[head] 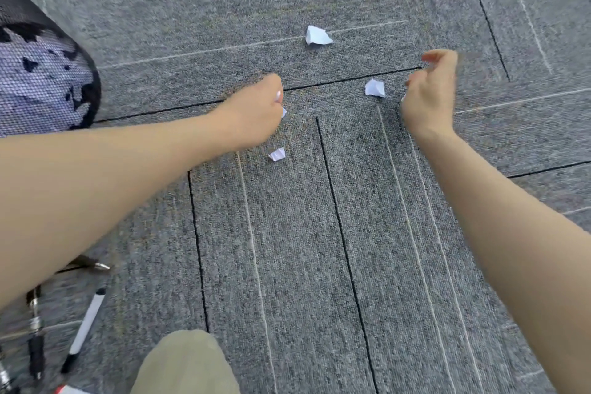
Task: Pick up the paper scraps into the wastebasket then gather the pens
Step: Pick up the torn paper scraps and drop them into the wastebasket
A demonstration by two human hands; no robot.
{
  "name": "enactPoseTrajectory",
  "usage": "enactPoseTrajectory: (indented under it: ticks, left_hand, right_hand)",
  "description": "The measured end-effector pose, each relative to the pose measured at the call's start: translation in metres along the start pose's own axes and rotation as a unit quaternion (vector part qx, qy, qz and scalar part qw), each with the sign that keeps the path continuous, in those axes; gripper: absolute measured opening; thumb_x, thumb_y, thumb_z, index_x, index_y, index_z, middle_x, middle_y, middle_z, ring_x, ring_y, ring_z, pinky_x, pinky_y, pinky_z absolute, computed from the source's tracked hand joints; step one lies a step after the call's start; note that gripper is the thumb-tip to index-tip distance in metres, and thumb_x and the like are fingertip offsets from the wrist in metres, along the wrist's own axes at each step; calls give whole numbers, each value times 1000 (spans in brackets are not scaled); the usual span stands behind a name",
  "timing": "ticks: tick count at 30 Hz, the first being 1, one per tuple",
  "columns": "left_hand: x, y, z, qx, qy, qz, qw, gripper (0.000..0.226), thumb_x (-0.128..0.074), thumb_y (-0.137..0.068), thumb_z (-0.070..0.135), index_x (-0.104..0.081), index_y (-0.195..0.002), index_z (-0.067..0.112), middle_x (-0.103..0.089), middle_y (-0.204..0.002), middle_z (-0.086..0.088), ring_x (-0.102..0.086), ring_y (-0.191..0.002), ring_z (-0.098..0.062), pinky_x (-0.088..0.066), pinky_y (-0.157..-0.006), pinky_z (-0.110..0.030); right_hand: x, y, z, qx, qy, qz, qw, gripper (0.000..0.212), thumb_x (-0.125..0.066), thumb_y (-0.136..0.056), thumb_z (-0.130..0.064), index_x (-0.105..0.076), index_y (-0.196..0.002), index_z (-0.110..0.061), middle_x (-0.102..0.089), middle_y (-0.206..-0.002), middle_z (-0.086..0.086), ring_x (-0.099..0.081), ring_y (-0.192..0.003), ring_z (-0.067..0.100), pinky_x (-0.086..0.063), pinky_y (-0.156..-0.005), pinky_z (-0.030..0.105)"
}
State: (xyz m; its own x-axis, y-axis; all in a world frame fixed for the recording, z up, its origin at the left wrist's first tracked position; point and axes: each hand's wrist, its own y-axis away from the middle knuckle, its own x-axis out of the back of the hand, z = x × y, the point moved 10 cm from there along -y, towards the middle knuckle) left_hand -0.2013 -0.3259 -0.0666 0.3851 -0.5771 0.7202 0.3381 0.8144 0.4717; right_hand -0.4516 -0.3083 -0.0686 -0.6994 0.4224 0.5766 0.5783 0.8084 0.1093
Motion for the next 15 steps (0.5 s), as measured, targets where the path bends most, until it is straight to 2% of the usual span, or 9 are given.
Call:
enactPoseTrajectory:
  ticks: [2, 4, 6, 8, 10, 12, 15]
  left_hand:
    - [4, -4, 2, -5, -33, 34, 999, 17, -27, -94, 14, -42, -99, 6, -46, -69, -6, -39, -60, -21, -29, -52, -31]
    - [4, -5, -2, 7, -81, 58, 995, 23, -29, -97, 29, -41, -102, 10, -51, -73, -3, -45, -62, -21, -33, -53, -30]
    - [0, -4, -6, 19, -164, 56, 985, 38, -31, -96, 45, -38, -115, 12, -52, -73, 0, -49, -60, -20, -36, -52, -29]
    - [-9, -3, -11, 14, -251, 34, 967, 50, -33, -96, 49, -30, -129, 11, -48, -66, 1, -45, -53, -17, -34, -46, -26]
    - [-14, -4, -13, -6, -319, 26, 947, 48, -35, -99, 40, -26, -134, 8, -41, -65, 0, -36, -48, -17, -29, -42, -27]
    - [-18, -6, -9, -52, -372, 34, 926, 38, -40, -100, 22, -29, -133, 7, -38, -70, -4, -35, -49, -19, -31, -42, -31]
    - [-17, -11, -7, -73, -357, 17, 931, 36, -36, -94, -1, -33, -129, 8, -57, -93, -13, -45, -62, -27, -34, -48, -35]
  right_hand:
    - [-15, 3, -6, 32, 65, -38, 997, 29, -32, -97, -16, -40, -123, -6, -56, -92, 1, -51, -80, 14, -35, -73, 31]
    - [-27, 7, -7, 64, 154, -60, 984, 37, -35, -98, -36, -43, -123, -10, -62, -102, 11, -56, -92, 27, -36, -72, 33]
    - [-35, 10, -6, 93, 262, -65, 958, 41, -42, -94, -47, -45, -121, -16, -64, -92, 7, -58, -86, 27, -35, -67, 33]
    - [-37, 12, -6, 111, 302, -58, 945, 37, -48, -91, -47, -49, -114, -18, -61, -87, 2, -55, -80, 24, -34, -65, 31]
    - [-39, 12, -8, 126, 284, -62, 949, 23, -49, -93, -38, -50, -98, -16, -61, -87, 1, -51, -74, 23, -33, -63, 30]
    - [-40, 10, -10, 120, 239, -74, 961, 18, -45, -94, -29, -46, -83, -16, -55, -79, -1, -46, -67, 19, -30, -59, 30]
    - [-31, 5, -8, 65, 110, -50, 990, 26, -35, -90, -17, -36, -64, -16, -40, -63, 0, -31, -55, 14, -23, -51, 31]
